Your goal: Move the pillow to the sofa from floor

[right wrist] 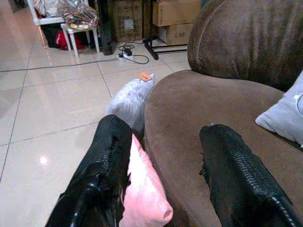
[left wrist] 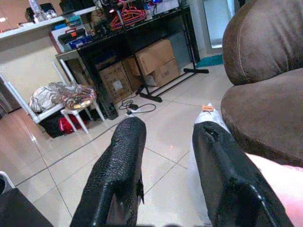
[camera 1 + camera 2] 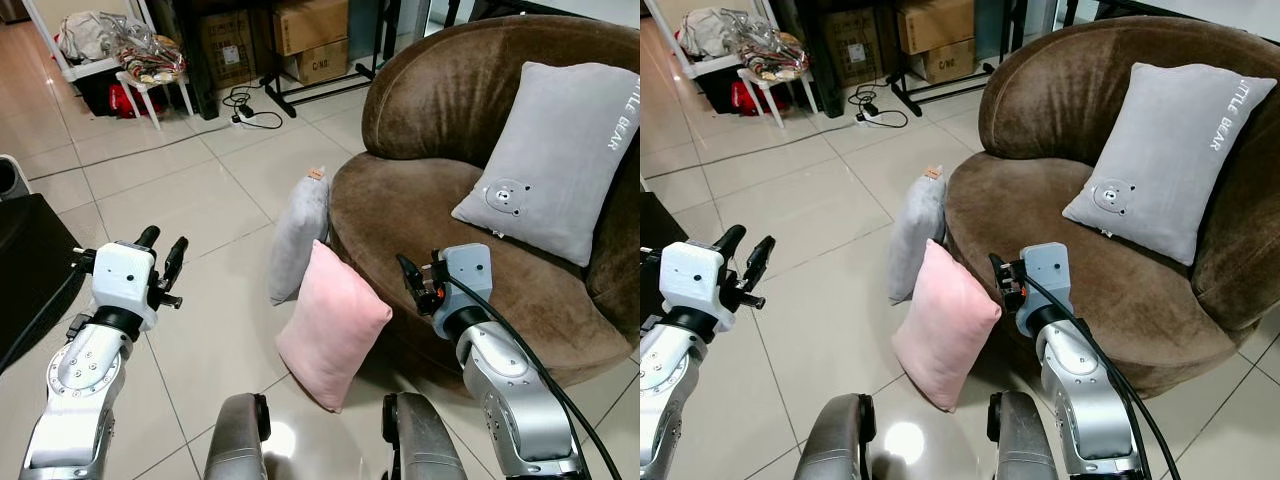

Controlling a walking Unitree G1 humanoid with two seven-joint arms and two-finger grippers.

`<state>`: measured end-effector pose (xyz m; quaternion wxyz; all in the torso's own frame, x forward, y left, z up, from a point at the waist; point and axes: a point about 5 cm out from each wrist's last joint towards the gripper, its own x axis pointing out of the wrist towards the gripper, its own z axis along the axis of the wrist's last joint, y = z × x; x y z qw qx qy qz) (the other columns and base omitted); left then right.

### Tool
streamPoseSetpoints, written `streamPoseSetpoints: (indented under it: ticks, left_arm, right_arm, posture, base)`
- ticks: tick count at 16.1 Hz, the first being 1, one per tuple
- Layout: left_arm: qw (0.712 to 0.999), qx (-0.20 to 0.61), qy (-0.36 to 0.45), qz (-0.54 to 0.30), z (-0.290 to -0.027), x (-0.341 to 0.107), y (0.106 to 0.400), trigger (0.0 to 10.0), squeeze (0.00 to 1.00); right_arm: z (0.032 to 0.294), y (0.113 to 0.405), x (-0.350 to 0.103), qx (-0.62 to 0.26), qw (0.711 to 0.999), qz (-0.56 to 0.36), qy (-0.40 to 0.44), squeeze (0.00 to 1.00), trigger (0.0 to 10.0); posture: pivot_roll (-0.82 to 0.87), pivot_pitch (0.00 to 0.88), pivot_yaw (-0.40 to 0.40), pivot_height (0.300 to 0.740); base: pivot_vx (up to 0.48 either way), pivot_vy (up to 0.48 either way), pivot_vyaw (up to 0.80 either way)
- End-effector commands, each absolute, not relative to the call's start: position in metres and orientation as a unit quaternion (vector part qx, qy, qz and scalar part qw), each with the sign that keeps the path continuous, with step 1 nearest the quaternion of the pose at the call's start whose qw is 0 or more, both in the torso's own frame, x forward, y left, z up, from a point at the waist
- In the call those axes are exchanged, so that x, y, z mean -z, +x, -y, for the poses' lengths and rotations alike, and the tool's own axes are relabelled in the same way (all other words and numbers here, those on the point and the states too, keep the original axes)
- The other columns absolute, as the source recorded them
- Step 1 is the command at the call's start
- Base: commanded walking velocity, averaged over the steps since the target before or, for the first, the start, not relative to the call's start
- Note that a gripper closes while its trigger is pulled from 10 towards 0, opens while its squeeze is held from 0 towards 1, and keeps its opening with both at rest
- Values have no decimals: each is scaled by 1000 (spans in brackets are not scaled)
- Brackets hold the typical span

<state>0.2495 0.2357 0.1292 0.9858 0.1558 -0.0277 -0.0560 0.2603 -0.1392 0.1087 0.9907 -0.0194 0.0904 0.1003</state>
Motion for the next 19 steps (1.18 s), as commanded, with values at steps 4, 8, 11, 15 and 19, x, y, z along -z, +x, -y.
streamPoseSetpoints:
  ticks: [4,8,11,15,19]
  left_arm:
    - [987,53,147,27,-240,-131,248,10000,0]
    - [987,61,142,35,-235,-132,247,10000,0]
    - [988,64,137,36,-235,-132,244,10000,0]
    - [988,61,134,35,-235,-132,244,10000,0]
    - [988,62,135,35,-235,-132,245,10000,0]
  right_arm:
    - [131,258,-109,-114,990,-85,-2,0,10000]
    - [129,261,-109,-120,989,-81,-8,0,10000]
    - [122,263,-111,-154,984,-78,-43,0,10000]
    - [128,266,-109,-129,988,-84,-34,0,10000]
    - [128,266,-111,-129,988,-84,-33,0,10000]
  posture:
    - [-20,0,46,571]
    - [-11,0,24,556]
    - [-6,0,12,556]
    - [-10,0,9,556]
    - [-13,0,11,556]
  base:
    - [0,0,0]
    - [0,0,0]
    - [335,0,481]
    - [393,0,600]
    - [394,0,0]
